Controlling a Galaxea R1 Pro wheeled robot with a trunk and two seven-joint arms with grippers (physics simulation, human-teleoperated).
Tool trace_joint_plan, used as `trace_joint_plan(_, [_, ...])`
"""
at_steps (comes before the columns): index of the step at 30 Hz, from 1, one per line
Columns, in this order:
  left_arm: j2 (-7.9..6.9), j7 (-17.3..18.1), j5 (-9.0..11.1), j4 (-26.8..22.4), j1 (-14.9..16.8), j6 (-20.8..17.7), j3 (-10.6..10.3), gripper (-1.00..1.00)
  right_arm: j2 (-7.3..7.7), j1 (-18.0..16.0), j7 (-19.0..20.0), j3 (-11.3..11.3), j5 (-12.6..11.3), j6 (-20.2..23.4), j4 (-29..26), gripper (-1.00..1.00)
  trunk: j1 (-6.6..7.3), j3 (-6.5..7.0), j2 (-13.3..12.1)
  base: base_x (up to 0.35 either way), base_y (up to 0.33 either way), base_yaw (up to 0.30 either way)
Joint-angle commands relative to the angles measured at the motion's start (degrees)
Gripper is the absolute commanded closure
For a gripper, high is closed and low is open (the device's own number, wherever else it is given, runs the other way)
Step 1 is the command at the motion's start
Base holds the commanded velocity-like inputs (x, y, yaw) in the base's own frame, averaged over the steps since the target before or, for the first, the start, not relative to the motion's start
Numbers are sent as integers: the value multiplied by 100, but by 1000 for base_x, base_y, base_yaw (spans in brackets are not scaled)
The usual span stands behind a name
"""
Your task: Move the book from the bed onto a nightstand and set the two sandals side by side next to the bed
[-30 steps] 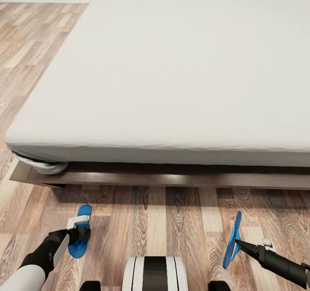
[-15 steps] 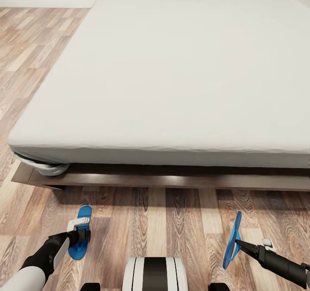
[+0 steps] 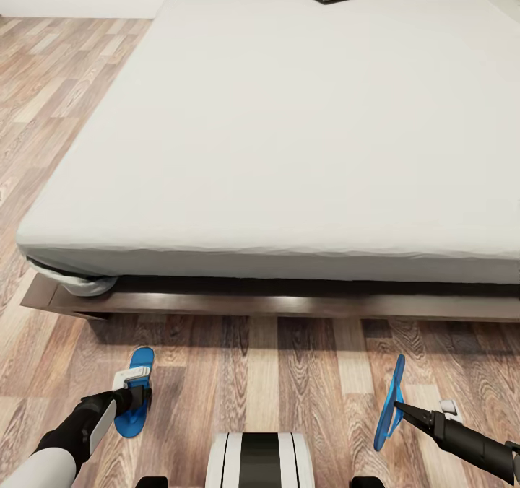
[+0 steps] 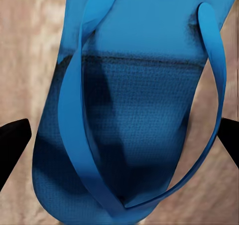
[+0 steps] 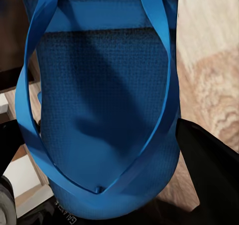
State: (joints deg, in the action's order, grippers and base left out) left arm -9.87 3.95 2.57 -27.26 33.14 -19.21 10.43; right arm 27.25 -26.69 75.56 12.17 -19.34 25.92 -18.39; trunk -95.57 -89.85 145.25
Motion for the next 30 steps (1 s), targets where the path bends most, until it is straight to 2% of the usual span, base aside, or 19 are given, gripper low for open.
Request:
trace_joint_plan(1, [3, 27, 24, -13, 0, -39, 29, 100, 0, -2, 20, 5, -13, 63, 2, 100, 1, -3, 1, 0, 0, 0])
trace_joint_plan(12, [3, 27, 24, -12, 0, -39, 28, 100, 0, -2, 20, 5, -12, 63, 2, 100, 1, -3, 1, 0, 0, 0])
trace_joint_plan(15, [3, 27, 24, -12, 0, -39, 29, 100, 0, -2, 20, 5, -13, 63, 2, 100, 8, 64, -3, 0, 0, 0])
trace_joint_plan(30, [3, 27, 24, -16, 0, -39, 28, 100, 0, -2, 20, 5, -14, 61, -7, 100, 8, 64, -3, 0, 0, 0])
